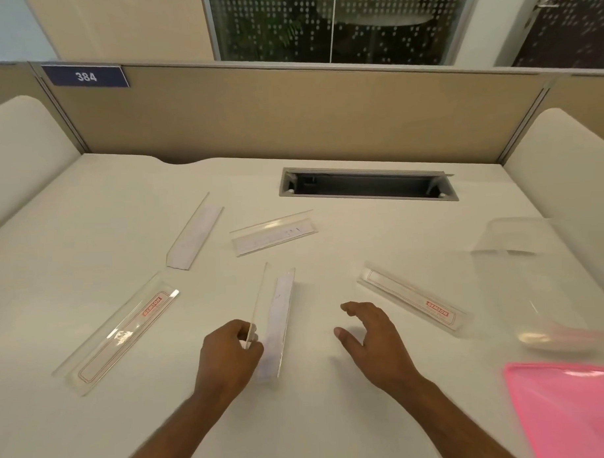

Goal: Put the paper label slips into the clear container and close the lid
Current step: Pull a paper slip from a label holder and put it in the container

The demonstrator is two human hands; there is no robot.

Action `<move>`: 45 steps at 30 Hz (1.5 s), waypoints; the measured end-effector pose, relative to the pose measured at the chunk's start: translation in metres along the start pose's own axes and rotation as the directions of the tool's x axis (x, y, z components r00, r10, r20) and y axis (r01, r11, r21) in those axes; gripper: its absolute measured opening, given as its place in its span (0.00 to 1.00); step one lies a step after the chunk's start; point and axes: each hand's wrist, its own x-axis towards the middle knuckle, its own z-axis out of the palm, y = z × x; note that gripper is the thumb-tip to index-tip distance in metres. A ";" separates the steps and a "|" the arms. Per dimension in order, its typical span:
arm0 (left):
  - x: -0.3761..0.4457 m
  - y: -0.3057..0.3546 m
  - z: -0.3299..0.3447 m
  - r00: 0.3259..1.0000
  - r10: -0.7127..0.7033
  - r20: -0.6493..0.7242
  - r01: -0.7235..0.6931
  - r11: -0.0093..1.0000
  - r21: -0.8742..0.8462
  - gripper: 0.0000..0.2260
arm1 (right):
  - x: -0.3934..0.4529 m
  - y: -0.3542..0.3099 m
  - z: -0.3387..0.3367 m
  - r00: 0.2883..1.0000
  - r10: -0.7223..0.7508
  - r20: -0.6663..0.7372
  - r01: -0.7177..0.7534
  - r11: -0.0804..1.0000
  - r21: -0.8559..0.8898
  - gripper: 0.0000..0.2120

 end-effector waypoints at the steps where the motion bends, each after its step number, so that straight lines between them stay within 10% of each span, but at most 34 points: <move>1: -0.001 0.000 -0.001 1.000 0.012 -0.012 -0.012 1.000 0.007 0.09 | 0.001 -0.003 -0.001 1.000 0.006 -0.009 -0.005 1.000 0.021 0.18; 8: -0.013 0.009 -0.005 0.980 0.190 -0.056 -0.186 0.980 0.077 0.11 | 0.006 -0.015 -0.012 0.999 -0.007 0.033 0.005 0.998 0.065 0.31; 15: -0.020 0.018 -0.013 0.876 0.465 -0.126 -0.432 0.874 0.220 0.12 | 0.006 -0.019 -0.027 0.971 -0.219 0.101 0.238 0.936 -0.260 0.52; 29: -0.024 0.023 -0.025 0.844 0.523 -0.122 -0.501 0.848 0.171 0.13 | -0.009 -0.027 -0.032 0.992 -0.091 0.092 0.101 0.989 -0.110 0.07; 33: -0.025 0.030 -0.029 0.814 0.559 -0.160 -0.537 0.828 0.161 0.13 | -0.011 -0.028 -0.033 1.000 -0.012 -0.001 0.012 0.999 -0.050 0.08; 39: -0.041 0.032 -0.029 0.877 0.272 -0.397 -0.362 0.916 -0.173 0.25 | -0.018 -0.027 -0.034 0.984 0.109 -0.142 -0.094 0.989 0.111 0.09; 45: -0.071 0.038 -0.001 0.994 -0.022 0.108 0.076 0.850 -0.521 0.23 | -0.029 -0.045 -0.017 0.925 0.371 -0.088 -0.293 0.839 0.458 0.06</move>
